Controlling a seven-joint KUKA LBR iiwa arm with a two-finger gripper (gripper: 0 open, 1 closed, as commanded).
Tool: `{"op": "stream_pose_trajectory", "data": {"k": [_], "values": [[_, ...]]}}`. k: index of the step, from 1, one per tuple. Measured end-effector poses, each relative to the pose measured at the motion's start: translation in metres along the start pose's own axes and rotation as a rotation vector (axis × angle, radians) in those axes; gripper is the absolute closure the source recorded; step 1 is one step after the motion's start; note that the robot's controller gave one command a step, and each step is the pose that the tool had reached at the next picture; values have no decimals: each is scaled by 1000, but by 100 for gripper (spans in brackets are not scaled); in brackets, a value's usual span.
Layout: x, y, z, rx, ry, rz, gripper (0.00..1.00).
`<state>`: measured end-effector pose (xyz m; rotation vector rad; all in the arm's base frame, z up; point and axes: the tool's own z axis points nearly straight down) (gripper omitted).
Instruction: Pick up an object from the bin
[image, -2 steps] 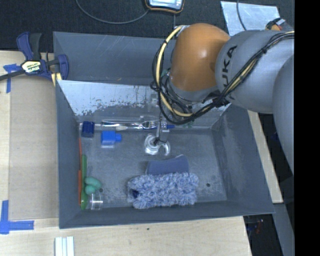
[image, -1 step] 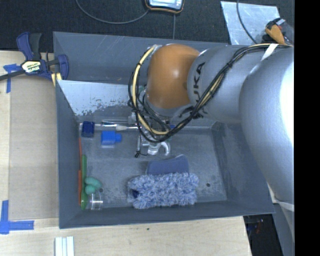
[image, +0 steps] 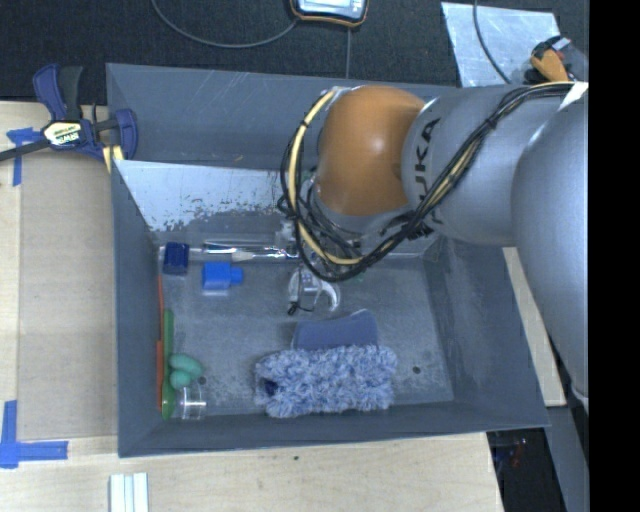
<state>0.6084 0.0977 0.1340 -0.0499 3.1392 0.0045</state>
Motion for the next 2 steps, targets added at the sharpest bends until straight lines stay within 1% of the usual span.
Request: {"op": "stream_pose_trajectory", "data": {"k": [1, 2], "values": [[-18, 67, -28, -1, -6, -268, 0], [31, -39, -5, 4, -8, -158, 0]]}}
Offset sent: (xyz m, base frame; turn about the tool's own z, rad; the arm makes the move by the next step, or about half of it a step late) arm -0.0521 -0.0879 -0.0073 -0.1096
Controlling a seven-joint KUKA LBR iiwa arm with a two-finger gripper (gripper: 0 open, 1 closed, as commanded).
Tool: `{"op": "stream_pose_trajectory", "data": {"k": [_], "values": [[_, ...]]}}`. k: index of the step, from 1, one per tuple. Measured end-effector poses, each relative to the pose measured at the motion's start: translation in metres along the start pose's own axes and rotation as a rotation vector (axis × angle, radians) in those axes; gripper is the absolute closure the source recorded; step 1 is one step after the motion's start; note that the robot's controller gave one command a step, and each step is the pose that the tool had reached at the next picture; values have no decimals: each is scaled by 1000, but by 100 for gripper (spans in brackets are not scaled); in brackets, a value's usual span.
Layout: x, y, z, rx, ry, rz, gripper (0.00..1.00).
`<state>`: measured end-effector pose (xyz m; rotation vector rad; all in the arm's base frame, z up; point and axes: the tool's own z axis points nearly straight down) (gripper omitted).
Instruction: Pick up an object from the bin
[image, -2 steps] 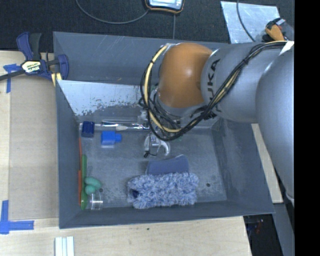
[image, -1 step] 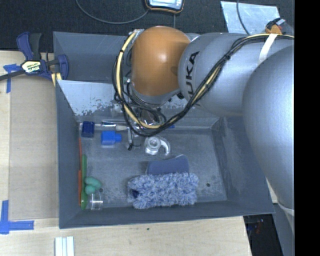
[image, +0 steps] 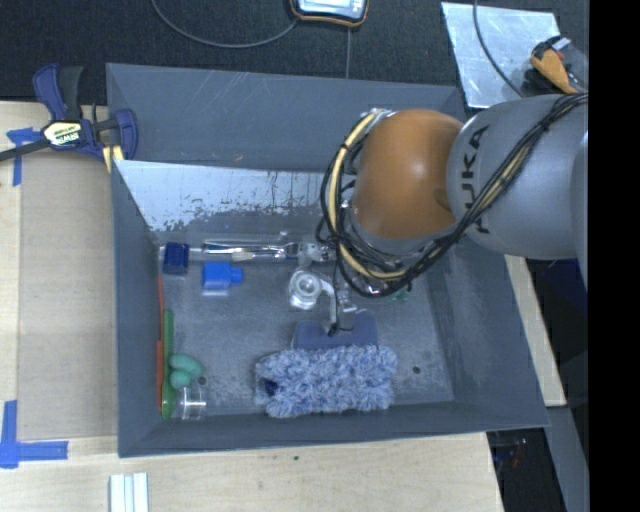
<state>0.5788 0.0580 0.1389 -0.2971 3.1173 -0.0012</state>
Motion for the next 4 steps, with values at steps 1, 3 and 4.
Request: {"op": "stream_pose_trajectory", "data": {"k": [1, 3, 4], "values": [[-30, 69, -20, -8, -10, -97, 0], [8, 54, -18, -6, -9, -122, 0], [14, 10, -65, -3, -11, 295, 0]]}}
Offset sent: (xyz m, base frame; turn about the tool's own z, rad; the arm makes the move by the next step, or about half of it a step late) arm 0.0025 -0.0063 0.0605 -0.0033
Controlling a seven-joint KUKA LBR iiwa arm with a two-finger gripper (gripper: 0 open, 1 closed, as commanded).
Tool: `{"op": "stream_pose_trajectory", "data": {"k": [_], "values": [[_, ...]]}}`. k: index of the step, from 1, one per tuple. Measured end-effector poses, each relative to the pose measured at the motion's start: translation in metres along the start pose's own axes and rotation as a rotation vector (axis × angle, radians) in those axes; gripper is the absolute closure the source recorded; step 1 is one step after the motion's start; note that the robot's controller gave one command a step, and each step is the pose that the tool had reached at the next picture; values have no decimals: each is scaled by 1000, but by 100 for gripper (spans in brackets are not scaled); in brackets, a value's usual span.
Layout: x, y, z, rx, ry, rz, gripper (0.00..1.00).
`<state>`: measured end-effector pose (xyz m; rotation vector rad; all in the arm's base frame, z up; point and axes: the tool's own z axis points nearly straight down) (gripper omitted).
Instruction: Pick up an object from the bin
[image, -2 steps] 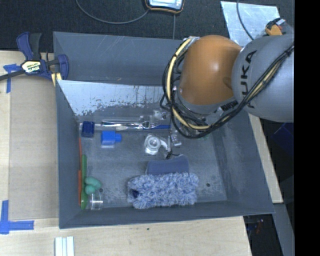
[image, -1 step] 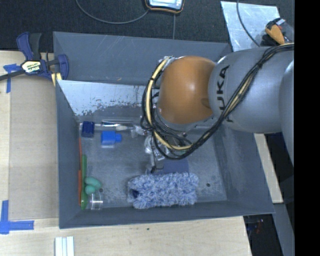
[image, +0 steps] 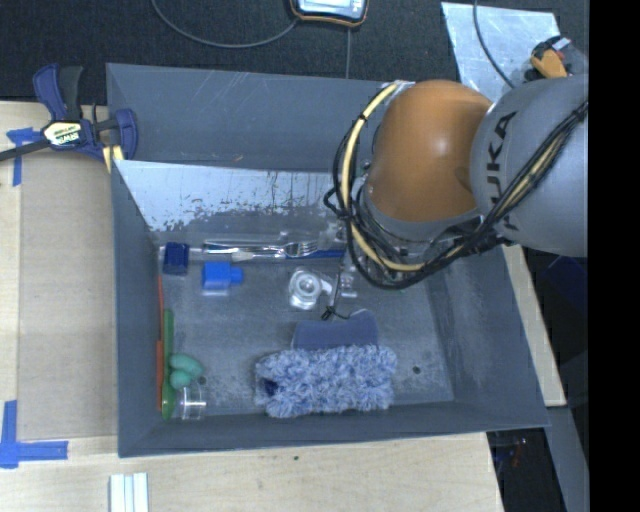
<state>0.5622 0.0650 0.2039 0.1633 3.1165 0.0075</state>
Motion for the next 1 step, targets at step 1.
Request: {"op": "stream_pose_trajectory", "data": {"k": [1], "values": [[40, -2, 42, -4, 3, -269, 0]]}}
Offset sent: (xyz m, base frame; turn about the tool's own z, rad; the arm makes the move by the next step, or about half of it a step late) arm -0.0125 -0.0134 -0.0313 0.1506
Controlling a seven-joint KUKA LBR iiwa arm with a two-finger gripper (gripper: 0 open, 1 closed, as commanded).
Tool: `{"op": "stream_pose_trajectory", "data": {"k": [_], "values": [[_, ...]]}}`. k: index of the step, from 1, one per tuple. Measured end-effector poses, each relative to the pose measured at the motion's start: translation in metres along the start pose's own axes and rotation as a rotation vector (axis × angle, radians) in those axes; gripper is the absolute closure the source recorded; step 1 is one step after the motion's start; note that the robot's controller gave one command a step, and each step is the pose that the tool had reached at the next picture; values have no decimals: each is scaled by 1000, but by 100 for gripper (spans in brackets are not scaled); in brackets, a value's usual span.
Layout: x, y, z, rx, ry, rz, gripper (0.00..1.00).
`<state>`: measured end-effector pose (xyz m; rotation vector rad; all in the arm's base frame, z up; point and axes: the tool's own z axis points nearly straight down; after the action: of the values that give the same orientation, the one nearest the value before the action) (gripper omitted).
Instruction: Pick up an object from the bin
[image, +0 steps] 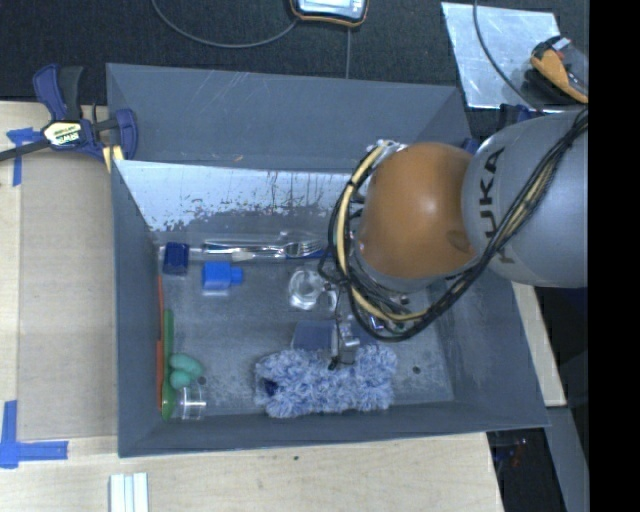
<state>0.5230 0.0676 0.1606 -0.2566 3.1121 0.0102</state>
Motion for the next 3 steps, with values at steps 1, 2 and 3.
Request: {"op": "stream_pose_trajectory", "data": {"k": [1, 2, 3], "values": [[-8, -10, 0, 3, -8, 30, 0], [1, 8, 37, 2, -2, -51, 0], [22, 8, 71, 6, -16, -87, 0]]}}
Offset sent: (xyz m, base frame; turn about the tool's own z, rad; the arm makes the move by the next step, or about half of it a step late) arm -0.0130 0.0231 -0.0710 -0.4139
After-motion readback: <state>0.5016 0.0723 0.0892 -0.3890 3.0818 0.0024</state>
